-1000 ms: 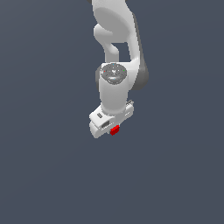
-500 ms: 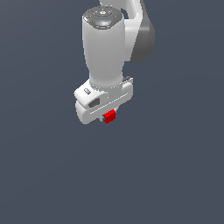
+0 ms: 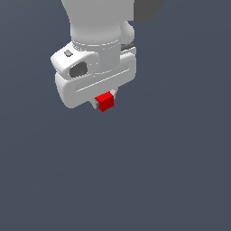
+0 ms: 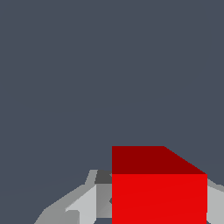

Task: Pick up the red cube and move it to a goal position.

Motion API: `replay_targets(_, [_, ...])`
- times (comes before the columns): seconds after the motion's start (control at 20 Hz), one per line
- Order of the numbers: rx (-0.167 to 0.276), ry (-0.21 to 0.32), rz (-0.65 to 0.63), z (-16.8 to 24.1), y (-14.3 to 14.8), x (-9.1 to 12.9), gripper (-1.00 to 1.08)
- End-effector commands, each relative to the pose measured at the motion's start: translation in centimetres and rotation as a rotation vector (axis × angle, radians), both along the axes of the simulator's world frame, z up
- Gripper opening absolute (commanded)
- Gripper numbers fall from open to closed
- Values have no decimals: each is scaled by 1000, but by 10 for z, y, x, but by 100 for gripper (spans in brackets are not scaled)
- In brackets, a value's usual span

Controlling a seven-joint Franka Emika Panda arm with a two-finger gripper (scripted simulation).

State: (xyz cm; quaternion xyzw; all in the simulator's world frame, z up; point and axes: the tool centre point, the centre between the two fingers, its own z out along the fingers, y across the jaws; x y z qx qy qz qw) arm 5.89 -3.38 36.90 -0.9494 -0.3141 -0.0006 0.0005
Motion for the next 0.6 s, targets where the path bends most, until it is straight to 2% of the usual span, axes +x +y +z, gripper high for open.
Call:
replay_targets(0.0, [0,1,0,20,-4,2,-100])
replay_targets(0.55, [-1,1,-1,74,-14,11,-100])
